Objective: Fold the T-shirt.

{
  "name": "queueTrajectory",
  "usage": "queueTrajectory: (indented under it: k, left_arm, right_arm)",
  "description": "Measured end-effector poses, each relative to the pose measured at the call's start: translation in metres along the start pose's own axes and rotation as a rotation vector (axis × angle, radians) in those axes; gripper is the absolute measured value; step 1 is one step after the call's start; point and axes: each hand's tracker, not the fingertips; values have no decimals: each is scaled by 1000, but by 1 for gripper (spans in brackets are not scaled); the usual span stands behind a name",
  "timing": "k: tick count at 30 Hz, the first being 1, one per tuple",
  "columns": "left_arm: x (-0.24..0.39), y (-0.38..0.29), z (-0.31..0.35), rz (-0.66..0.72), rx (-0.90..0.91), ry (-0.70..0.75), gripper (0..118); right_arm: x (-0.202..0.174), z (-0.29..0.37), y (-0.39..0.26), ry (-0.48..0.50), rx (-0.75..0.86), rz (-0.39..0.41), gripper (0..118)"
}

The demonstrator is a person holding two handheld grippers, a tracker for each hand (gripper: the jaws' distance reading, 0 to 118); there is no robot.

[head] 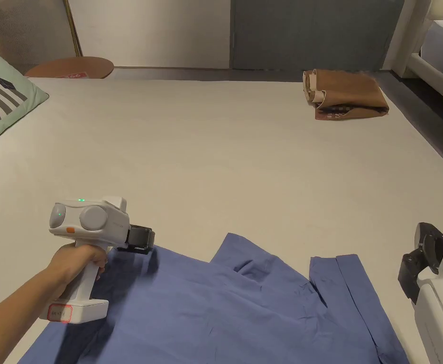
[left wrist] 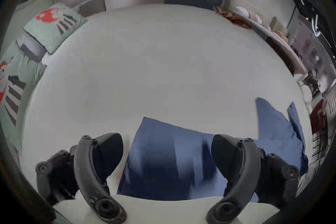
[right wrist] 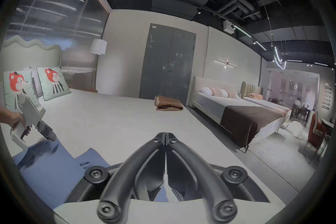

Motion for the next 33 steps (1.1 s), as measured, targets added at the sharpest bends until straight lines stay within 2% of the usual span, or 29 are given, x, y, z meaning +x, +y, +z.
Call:
queueTrajectory:
  k: [1,3,5,6,7,8,12,15,17,19,20,21,22,23,24,25,28,33]
  left_arm:
    - [3,0,-5,-1,-9,3,90]
    - [7,-6,-10,-27,-16,9,58]
    - [21,-13,-12,-79,-11,34,46]
    - [19,-15,-7,-109,22,42,34]
    - [23,-16,-4,-130,21,23,14]
    - [27,-17,-2,-132,20,-7,2]
    - [33,-22,11,-187,68,49,2]
    - [27,-24,30,-172,112,46,2]
    - [26,-24,45,-170,136,38,2]
    - [21,-24,59,-183,163,39,2]
    - [20,-24,65,-186,171,37,2]
    - [18,-24,70,-186,175,31,2]
    - [18,-23,73,-188,182,32,2]
    - [16,-24,77,-189,191,32,2]
    - [15,-25,80,-188,196,29,2]
    - [15,-25,83,-189,201,30,2]
    - [13,-28,88,-191,206,28,2]
    - [11,-32,91,-208,207,38,2]
  right_arm:
    - [1,-2,-3,-2,-6,5,0]
    - [4,-4,-7,-10,-16,14,0]
    - [6,-5,-11,-13,-30,16,0]
    - [8,-5,-11,-13,-33,14,0]
    - [10,-4,-12,-15,-34,13,0]
    - [11,-4,-13,-17,-36,14,0]
    - [18,-4,-17,-18,-42,4,0]
    - [25,-3,-21,-15,-74,-23,0]
    - [35,-8,-32,13,-172,-102,1]
    - [46,-16,-43,65,-343,-155,1]
    - [50,-19,-52,82,-432,-166,9]
    - [52,-21,-60,91,-519,-162,23]
    - [55,-23,-72,109,-556,-197,48]
    - [57,-26,-84,110,-598,-207,90]
    - [58,-29,-94,106,-661,-214,112]
    - [58,-23,-97,73,-694,-252,118]
    - [61,-22,-119,94,-775,-303,118]
    - [49,-16,-132,51,-799,-293,117]
